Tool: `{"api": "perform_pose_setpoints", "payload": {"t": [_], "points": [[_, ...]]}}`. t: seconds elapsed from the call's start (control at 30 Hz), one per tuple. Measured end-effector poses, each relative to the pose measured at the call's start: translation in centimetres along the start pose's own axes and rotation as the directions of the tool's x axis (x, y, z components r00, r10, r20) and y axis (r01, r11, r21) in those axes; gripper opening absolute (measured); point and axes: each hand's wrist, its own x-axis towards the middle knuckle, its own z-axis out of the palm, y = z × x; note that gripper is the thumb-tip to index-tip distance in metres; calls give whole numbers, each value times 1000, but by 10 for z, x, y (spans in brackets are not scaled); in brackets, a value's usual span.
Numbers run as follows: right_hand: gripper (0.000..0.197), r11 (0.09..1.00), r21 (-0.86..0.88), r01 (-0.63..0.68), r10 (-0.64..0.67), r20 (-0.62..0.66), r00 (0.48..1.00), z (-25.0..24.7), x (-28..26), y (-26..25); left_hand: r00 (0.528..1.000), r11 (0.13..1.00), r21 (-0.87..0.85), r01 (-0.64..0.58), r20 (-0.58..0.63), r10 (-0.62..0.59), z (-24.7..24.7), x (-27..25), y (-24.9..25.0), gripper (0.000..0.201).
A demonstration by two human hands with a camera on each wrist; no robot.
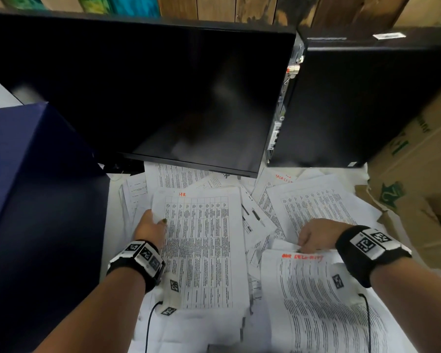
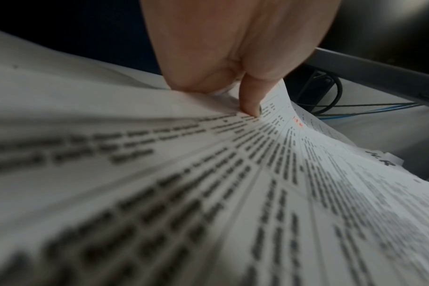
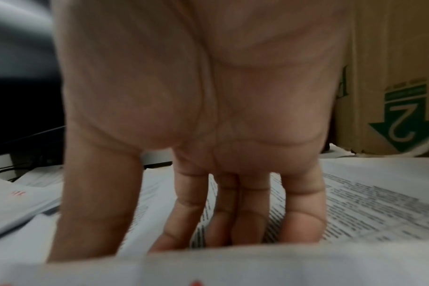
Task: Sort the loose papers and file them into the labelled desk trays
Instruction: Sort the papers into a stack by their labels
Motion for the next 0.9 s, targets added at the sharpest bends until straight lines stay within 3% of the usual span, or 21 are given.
{"api": "perform_pose_setpoints", "payload": {"t": [0.2,0.33,0.4,0.5,0.53,0.63,0.83,0.9], "points": [[7,995,-84,54,-59,-54,997,2,-4,-4,1000,1000,11,-14,1,14,0,-3,2,26],[11,995,24,97,-91,-188,978,-10,-10,-5,1000,999,29,-21,0,21,-1,-5,3,34],[21,981,156,114,-78,-215,974,-19,-18,-8,1000,999,29,-18,7,18,-2,-4,2,34],[44,983,142,114,-70,-283,957,-34,-30,-13,1000,999,34,-19,9,19,-1,0,-1,28],[44,986,115,117,-73,-333,940,-37,-32,-14,1000,999,35,-20,7,20,0,3,-3,27],[17,982,135,133,-48,-503,863,-46,-38,-20,1000,999,26,-19,8,18,0,5,-4,31],[26,974,165,155,4,-699,715,-62,-45,-26,1000,1000,10,-8,12,8,0,6,-6,33],[27,974,139,176,2,-791,612,-66,-52,-29,1000,1000,10,-10,8,10,0,6,-7,33]]}}
